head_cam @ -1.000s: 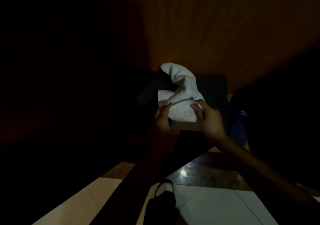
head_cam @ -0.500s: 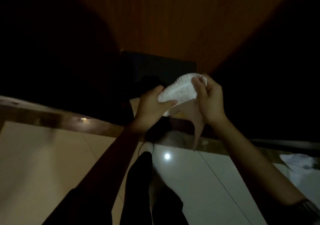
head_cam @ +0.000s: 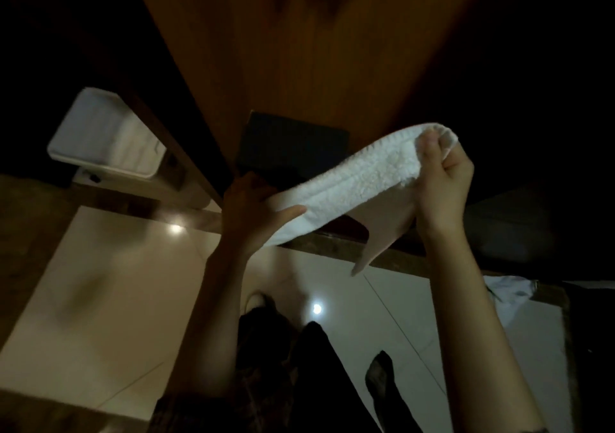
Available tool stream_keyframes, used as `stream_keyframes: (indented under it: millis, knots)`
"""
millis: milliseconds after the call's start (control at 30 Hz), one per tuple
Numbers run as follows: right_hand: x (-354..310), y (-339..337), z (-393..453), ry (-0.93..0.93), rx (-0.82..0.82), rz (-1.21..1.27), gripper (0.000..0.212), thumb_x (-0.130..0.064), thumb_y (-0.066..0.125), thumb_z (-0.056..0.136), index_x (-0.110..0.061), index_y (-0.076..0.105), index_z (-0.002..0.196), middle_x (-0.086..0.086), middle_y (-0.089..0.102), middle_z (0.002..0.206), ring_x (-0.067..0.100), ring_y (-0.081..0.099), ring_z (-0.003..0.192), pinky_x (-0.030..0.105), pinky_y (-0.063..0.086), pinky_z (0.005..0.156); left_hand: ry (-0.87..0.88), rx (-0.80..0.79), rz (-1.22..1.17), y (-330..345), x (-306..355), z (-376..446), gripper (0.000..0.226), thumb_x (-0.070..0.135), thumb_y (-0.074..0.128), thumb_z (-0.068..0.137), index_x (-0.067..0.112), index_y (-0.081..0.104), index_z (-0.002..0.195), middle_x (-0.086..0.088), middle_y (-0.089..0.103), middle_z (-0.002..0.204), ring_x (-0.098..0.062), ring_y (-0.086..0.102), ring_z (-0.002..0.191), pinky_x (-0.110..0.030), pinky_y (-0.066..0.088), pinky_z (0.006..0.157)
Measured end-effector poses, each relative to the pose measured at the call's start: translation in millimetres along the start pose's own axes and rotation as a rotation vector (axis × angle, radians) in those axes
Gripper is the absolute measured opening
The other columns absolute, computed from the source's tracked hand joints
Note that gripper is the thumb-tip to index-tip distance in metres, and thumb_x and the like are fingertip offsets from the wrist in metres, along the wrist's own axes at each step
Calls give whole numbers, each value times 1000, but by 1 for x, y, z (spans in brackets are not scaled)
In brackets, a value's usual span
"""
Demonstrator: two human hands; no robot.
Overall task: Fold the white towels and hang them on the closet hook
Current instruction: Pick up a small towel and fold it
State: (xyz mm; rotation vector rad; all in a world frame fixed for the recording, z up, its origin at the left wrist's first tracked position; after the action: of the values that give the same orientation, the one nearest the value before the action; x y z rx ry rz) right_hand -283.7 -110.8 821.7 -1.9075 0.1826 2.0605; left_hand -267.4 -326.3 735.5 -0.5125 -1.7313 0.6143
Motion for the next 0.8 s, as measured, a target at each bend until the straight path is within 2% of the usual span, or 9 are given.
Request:
stream_keyframes:
  millis: [100, 200, 267, 333, 433, 567, 633, 700, 800]
  knots:
    - [-14, -20, -25, 30, 118, -28, 34, -23, 45, 98, -29, 50, 66, -15, 50, 57, -2, 43, 53, 14, 37, 53, 12, 71, -56, -22, -4, -29, 43, 34, 81, 70, 10, 65, 102, 0, 61, 103, -15, 55, 98, -16, 38, 77]
    - [-24, -28, -52, 72, 276, -16, 32, -26, 46, 98, -28, 51, 66, -11, 46, 59, 0, 44, 53, 18, 37, 52, -83, 99, -242, -40, -11, -47, 23, 28, 80, 72, 18, 59, 73, 10, 57, 68, -6, 54, 66, -13, 37, 56]
    - [-31, -25, -71, 68, 338, -22, 33, -25, 47, 98, -25, 50, 65, -8, 44, 59, -1, 42, 52, 17, 36, 51, -125, 95, -411, -46, -17, -56, 25, 26, 78, 72, 18, 55, 68, 8, 58, 64, 0, 55, 59, -15, 42, 52]
    - [-34, -18, -91, 63, 388, -16, 32, -25, 47, 98, -16, 54, 68, -6, 45, 61, -3, 43, 53, 14, 37, 52, -136, 104, -602, -52, -20, -67, 19, 23, 77, 75, 21, 58, 73, 7, 64, 73, -1, 61, 68, -15, 48, 56]
    - [-35, -9, -123, 83, 477, -46, 37, -27, 51, 96, -17, 49, 61, -11, 41, 52, -1, 36, 46, 11, 30, 44, -230, 140, -828, -59, -28, -81, 13, 20, 74, 79, 24, 63, 83, -1, 70, 89, -19, 68, 89, -34, 55, 77]
    - [-37, 0, -166, 124, 522, -163, 47, -25, 54, 94, -28, 38, 50, -14, 35, 38, 2, 30, 38, 13, 24, 41, -276, 125, -948, -67, -26, -100, 4, 21, 71, 83, 24, 70, 85, 5, 73, 88, -16, 69, 89, -23, 55, 63]
    - [-38, 5, -185, 127, 501, -198, 44, -25, 55, 93, -30, 43, 51, -13, 39, 39, 2, 34, 38, 14, 28, 42, -272, 113, -939, -71, -21, -109, 1, 23, 70, 84, 24, 70, 82, 2, 73, 89, -19, 68, 92, -28, 57, 67]
    - [-39, 9, -201, 126, 433, -234, 34, -20, 57, 91, -28, 54, 58, -14, 50, 45, 1, 42, 41, 14, 35, 44, -242, 117, -944, -74, -14, -116, 3, 23, 68, 85, 23, 70, 82, -1, 73, 90, -21, 67, 95, -33, 55, 79]
    - [-41, 14, -216, 126, 303, -241, 17, -9, 58, 87, -25, 62, 85, -8, 62, 63, 3, 56, 52, 22, 46, 49, -169, 117, -903, -74, -4, -125, 6, 23, 64, 88, 27, 67, 84, 5, 71, 91, -17, 66, 95, -30, 53, 81]
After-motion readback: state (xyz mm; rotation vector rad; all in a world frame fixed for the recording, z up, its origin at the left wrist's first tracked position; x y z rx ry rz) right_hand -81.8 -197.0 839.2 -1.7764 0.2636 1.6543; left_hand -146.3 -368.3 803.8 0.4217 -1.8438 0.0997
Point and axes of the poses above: each hand's wrist, its own z-axis towards the middle knuckle, its own y-axis out of the palm, x = y × z, the point moved 1 cm from there along z, towards the middle knuckle
